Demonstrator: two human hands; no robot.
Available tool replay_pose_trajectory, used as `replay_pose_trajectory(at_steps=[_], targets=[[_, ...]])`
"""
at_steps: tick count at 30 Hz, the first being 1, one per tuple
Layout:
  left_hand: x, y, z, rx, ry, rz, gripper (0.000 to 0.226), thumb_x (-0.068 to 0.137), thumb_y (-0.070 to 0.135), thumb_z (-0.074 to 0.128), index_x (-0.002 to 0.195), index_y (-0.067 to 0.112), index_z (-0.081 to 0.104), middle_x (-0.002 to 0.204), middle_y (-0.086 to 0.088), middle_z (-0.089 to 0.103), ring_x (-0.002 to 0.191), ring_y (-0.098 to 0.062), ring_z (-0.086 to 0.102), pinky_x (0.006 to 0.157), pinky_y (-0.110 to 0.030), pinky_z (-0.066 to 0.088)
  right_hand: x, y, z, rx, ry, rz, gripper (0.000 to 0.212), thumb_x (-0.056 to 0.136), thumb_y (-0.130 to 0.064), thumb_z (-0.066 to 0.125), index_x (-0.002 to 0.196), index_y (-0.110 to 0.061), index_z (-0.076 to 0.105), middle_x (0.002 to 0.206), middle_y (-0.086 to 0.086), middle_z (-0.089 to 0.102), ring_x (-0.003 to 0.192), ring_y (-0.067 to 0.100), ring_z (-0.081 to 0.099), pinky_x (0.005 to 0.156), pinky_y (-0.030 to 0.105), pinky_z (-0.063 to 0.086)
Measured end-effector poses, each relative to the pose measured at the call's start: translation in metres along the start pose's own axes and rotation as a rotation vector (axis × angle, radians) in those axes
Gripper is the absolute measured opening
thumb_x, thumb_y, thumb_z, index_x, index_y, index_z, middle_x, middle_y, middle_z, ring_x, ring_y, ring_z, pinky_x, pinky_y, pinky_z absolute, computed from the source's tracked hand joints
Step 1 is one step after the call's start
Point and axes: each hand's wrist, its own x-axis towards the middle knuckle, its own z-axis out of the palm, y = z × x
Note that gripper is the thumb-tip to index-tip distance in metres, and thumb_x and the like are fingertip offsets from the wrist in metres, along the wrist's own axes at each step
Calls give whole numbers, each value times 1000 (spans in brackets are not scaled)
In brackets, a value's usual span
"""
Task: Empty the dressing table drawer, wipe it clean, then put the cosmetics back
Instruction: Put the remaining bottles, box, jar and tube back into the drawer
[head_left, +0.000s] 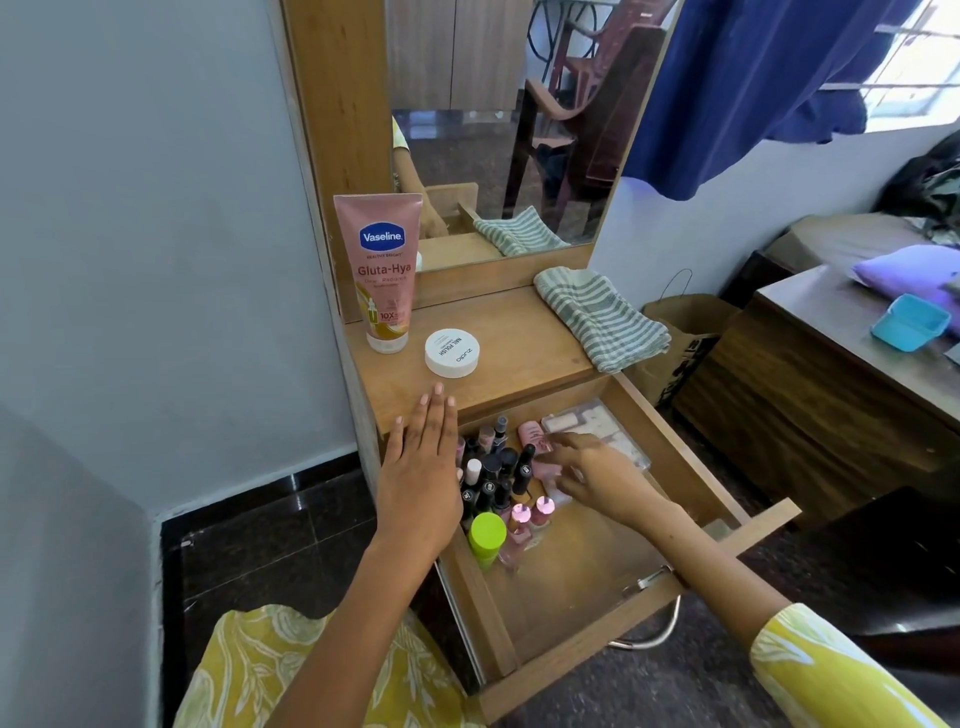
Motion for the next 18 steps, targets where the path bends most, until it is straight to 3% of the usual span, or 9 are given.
replay_pose_trajectory(at_steps=[11, 13, 15, 18], targets=[[0, 1, 0, -12, 2, -3, 78, 99, 24, 36, 137, 11, -31, 152, -8, -30, 142, -21, -22, 110, -36, -15, -3, -1, -7, -34, 3, 53, 38, 92, -29, 54, 130, -30, 55, 139, -1, 46, 116, 15, 52, 86, 27, 48], [1, 1, 0, -8, 3, -3, 78, 99, 24, 36, 137, 10, -30, 152, -8, -30, 142, -21, -22, 110, -35, -16, -6, -3, -20, 11, 139, 109, 32, 92, -27, 54, 124, -26, 59, 134, -2, 52, 114, 15, 54, 87, 31, 50], [1, 1, 1, -7, 3, -2, 77, 99, 24, 35, 138, 10, -30, 152, -8, -30, 142, -21, -22, 110, -35, -15, -4, -12, -33, 99, 382, 126, 24, 92, -21, 55, 114, -20, 66, 119, -1, 62, 102, 16, 60, 81, 32, 50], [0, 0, 2, -13, 8, 1, 76, 99, 24, 34, 137, 10, -31, 150, -7, -32, 142, -21, -21, 111, -35, -14, 8, -39, -47, 218, 609, 38, 20, 91, -18, 58, 109, -18, 67, 106, -1, 68, 91, 14, 63, 75, 25, 48]])
